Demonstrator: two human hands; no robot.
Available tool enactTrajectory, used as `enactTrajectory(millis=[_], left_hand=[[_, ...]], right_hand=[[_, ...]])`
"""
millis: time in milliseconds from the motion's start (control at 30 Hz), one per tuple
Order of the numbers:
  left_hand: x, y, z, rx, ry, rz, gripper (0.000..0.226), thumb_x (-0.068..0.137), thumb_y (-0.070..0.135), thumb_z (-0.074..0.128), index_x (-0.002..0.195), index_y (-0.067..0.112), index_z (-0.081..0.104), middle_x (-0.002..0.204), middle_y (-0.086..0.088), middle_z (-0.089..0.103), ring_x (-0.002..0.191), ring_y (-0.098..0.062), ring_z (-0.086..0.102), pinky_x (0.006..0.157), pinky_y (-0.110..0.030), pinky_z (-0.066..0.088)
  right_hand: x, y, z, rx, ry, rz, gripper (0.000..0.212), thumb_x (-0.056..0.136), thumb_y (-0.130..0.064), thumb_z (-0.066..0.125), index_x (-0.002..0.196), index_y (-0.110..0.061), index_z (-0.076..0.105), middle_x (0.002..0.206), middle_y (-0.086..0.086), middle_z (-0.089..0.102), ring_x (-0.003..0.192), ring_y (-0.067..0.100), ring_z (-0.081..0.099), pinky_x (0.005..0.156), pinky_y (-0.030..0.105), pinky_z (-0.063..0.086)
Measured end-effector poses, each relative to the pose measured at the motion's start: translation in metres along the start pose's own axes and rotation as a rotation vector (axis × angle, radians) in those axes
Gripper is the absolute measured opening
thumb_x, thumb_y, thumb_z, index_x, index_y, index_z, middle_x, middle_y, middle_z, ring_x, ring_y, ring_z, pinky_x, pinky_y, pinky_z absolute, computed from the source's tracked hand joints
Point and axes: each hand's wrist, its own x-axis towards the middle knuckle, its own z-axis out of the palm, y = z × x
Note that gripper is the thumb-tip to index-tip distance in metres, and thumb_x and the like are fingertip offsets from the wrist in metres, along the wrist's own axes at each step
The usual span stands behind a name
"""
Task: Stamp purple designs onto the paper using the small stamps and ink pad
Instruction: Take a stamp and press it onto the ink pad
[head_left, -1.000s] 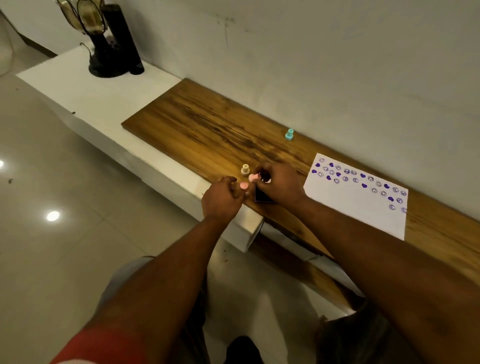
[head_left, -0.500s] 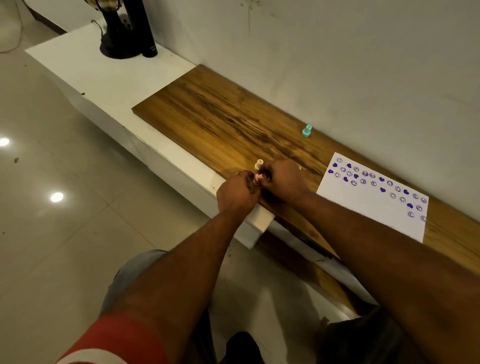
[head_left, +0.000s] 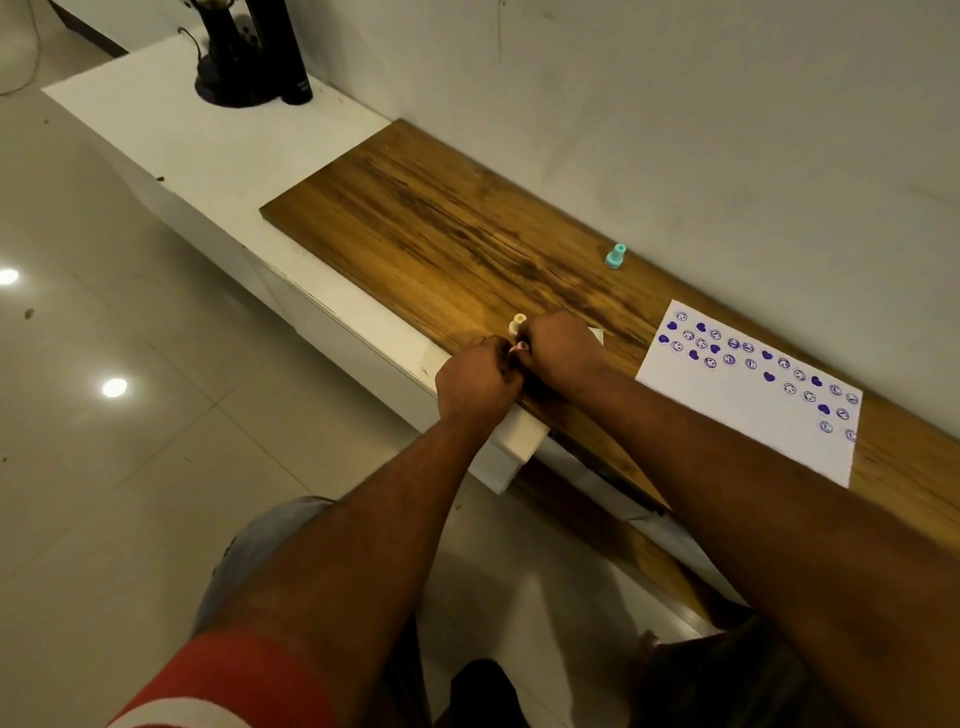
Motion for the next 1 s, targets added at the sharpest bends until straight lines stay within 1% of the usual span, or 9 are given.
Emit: enactTrajectory(millis=[133,267,467,567,633,733,833,900,1000], left_hand=[[0.001,0.001,0.0,0.001,-0.016,-0.001,0.031,0.087,0.048,0.065,0.108,0.026,0.071,0.088,0.009,0.063,0.074,-0.01,0.057,0.055,-0.024,0.038],[0.004,0.003,-0.002,0.004,-0.033,-0.002,0.032,0.085,0.052,0.068,0.105,0.026,0.068,0.09,0.009,0.063,0.075,-0.01,0.056,0.058,-0.027,0.038],[0.007,0.004,-0.003,0.013,-0.05,0.006,0.029,0.084,0.048,0.073,0.101,0.025,0.066,0.084,0.01,0.057,0.07,-0.012,0.055,0.06,-0.029,0.039],[0.009,0.005,-0.003,0.026,-0.047,-0.009,0.029,0.085,0.041,0.075,0.107,0.024,0.068,0.09,0.008,0.061,0.075,-0.011,0.055,0.062,-0.029,0.04],[0.01,0.005,-0.004,0.043,-0.052,-0.015,0.029,0.088,0.038,0.073,0.112,0.023,0.069,0.095,0.005,0.065,0.077,-0.013,0.058,0.062,-0.03,0.042],[0.009,0.005,-0.006,0.032,-0.019,-0.03,0.025,0.092,0.039,0.067,0.111,0.023,0.069,0.089,0.007,0.061,0.074,-0.012,0.056,0.056,-0.027,0.037],[0.012,0.004,-0.008,0.022,0.021,-0.066,0.027,0.097,0.048,0.059,0.108,0.025,0.068,0.091,0.007,0.064,0.075,-0.013,0.059,0.059,-0.03,0.045],[0.013,0.004,-0.006,0.008,0.028,-0.076,0.029,0.098,0.048,0.058,0.112,0.024,0.067,0.096,0.005,0.067,0.08,-0.016,0.063,0.065,-0.032,0.05],[0.013,0.003,-0.002,-0.04,0.033,-0.087,0.037,0.096,0.049,0.062,0.121,0.022,0.063,0.104,0.002,0.069,0.086,-0.019,0.065,0.07,-0.033,0.049]], right_hand=[[0.003,-0.004,0.0,-0.048,-0.04,0.022,0.028,0.103,-0.029,0.054,0.114,-0.007,0.067,0.109,0.013,0.071,0.102,0.028,0.068,0.094,0.036,0.052],[0.008,-0.009,-0.004,-0.065,-0.055,0.045,0.023,0.097,-0.028,0.062,0.108,-0.008,0.07,0.105,0.012,0.071,0.098,0.026,0.068,0.09,0.035,0.052],[0.016,-0.018,0.003,-0.167,0.01,0.047,0.018,0.096,-0.024,0.067,0.106,-0.01,0.07,0.106,0.01,0.072,0.097,0.025,0.07,0.084,0.034,0.054],[0.014,-0.016,0.012,-0.068,0.008,0.091,0.016,0.096,-0.022,0.065,0.105,-0.009,0.069,0.104,0.012,0.071,0.095,0.027,0.069,0.082,0.035,0.051],[0.009,-0.009,0.022,0.093,0.083,0.139,0.018,0.097,-0.025,0.062,0.1,-0.01,0.07,0.098,0.011,0.072,0.09,0.027,0.069,0.077,0.035,0.049],[-0.007,0.008,0.031,0.428,0.227,0.224,0.03,0.093,-0.046,0.068,0.102,-0.018,0.077,0.09,-0.001,0.075,0.077,0.011,0.067,0.071,0.023,0.052],[-0.02,0.032,0.033,0.513,0.327,0.274,0.041,0.089,-0.057,0.069,0.107,-0.021,0.078,0.091,-0.005,0.076,0.073,0.004,0.064,0.062,0.012,0.045],[-0.02,0.056,0.03,0.508,0.349,0.308,0.042,0.089,-0.055,0.069,0.109,-0.019,0.077,0.094,-0.002,0.076,0.075,0.007,0.064,0.061,0.014,0.045],[-0.004,0.092,0.011,0.434,0.39,0.313,0.036,0.09,-0.047,0.07,0.111,-0.018,0.073,0.097,0.002,0.074,0.086,0.019,0.069,0.071,0.028,0.053]])
